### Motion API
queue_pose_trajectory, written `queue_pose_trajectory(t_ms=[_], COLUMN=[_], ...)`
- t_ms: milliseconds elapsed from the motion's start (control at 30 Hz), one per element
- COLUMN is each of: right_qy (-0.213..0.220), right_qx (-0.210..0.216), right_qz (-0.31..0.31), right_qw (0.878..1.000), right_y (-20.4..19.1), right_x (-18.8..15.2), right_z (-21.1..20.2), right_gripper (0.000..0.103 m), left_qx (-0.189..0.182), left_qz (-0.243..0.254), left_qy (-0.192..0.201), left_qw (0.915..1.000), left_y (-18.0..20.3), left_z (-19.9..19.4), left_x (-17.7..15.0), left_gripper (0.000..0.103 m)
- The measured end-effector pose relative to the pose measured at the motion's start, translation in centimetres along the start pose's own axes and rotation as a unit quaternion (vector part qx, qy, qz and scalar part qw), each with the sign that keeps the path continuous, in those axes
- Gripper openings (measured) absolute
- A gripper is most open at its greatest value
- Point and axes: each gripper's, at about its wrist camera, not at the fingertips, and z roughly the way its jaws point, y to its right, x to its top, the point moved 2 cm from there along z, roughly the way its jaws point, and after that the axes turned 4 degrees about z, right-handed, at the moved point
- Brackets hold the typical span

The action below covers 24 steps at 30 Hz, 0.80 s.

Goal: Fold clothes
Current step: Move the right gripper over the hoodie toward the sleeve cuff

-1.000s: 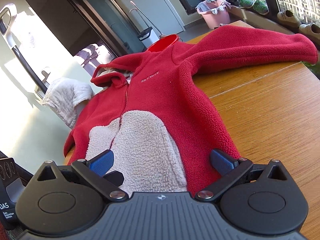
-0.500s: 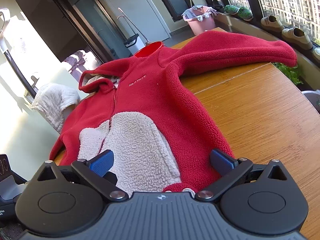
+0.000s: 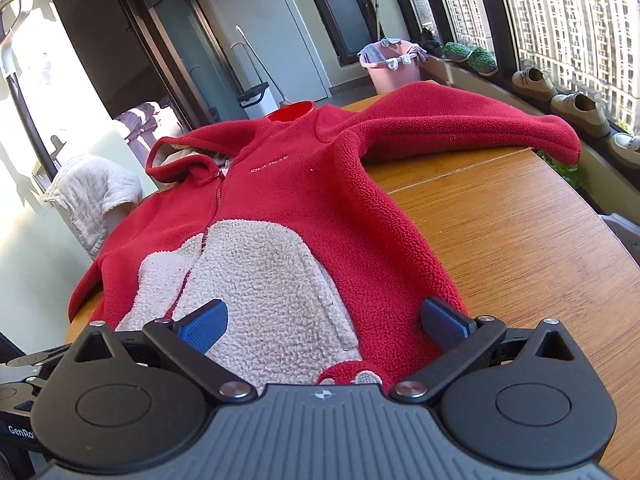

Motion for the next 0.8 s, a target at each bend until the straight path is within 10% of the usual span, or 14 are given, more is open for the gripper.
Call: queue_pose_trajectory(t_ms=[800], right_qy=[0.016], right_qx=[0.018], right_qz=[-0.067], right_qw=[0.997], right_y=[-0.2], right_x=[-1.0], right_z=[-0.2], right_gripper=[0.103], left_qx=[0.023], left_qz=[-0.003], left_qy=[-0.003], left_qw=[0.9997], left_y=[0.7], left_z=[-0.3], left_x=[-0.4], left_gripper=[0.103])
